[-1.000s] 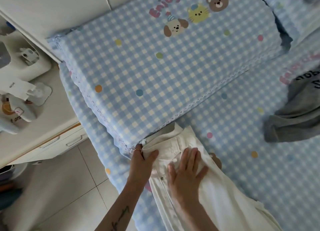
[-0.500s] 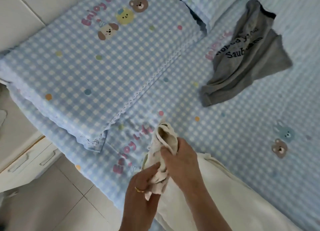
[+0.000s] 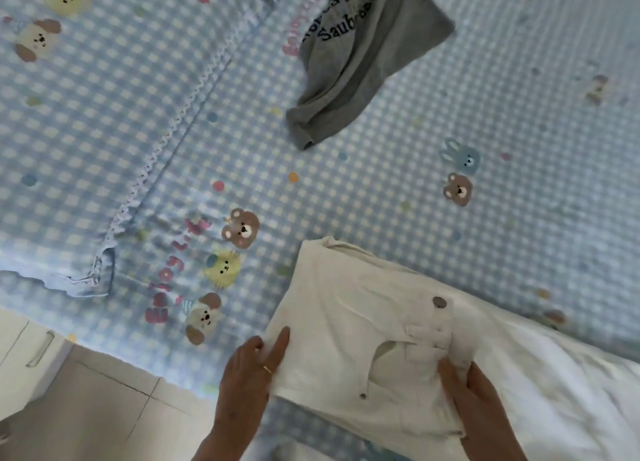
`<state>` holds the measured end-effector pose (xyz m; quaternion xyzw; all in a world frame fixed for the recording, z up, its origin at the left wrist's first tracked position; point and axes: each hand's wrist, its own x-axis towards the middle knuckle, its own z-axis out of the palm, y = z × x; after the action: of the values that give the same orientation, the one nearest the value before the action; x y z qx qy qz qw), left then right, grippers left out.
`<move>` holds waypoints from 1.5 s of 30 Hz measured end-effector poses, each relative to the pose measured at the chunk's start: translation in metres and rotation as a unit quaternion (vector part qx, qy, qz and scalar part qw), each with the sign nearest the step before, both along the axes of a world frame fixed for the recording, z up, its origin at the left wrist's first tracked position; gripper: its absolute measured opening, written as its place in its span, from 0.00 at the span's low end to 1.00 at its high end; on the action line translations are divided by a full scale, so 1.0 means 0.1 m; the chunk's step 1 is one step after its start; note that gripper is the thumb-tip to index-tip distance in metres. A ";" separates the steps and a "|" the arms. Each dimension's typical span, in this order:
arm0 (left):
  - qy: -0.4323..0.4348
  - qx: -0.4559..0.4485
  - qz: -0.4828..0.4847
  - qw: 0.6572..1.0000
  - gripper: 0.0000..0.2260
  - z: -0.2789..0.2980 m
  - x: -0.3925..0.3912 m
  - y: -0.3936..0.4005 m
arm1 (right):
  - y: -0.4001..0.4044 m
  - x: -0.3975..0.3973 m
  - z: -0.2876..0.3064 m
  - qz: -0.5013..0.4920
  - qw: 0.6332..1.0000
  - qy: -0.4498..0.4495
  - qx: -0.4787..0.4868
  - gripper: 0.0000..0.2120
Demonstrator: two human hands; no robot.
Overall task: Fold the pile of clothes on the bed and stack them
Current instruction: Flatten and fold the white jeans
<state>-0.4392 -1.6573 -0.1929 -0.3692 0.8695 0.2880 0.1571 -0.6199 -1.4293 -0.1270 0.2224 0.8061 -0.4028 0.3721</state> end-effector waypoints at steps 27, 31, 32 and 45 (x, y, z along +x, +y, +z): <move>-0.254 -0.035 -0.490 0.833 0.31 0.11 -0.87 0.19 | 0.66 0.48 -1.03 -0.049 0.968 0.222 0.104 0.08; -0.147 0.008 -0.354 0.924 0.20 0.14 -1.20 0.23 | 0.79 0.52 -1.04 -0.063 0.959 0.249 0.121 0.07; -0.065 -0.028 -0.319 0.945 0.18 0.14 -1.26 0.29 | 0.83 0.50 -1.08 -0.062 0.965 0.221 0.125 0.07; -0.101 -0.118 -0.332 0.931 0.36 -1.02 -1.38 0.60 | 0.52 0.39 -1.62 0.259 0.893 0.266 0.256 0.28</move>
<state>-0.5770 -1.5975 -0.2947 -0.1029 0.9497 0.0760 0.2857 -0.5808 -1.3768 -0.2895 -0.0225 0.9791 -0.1164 0.1651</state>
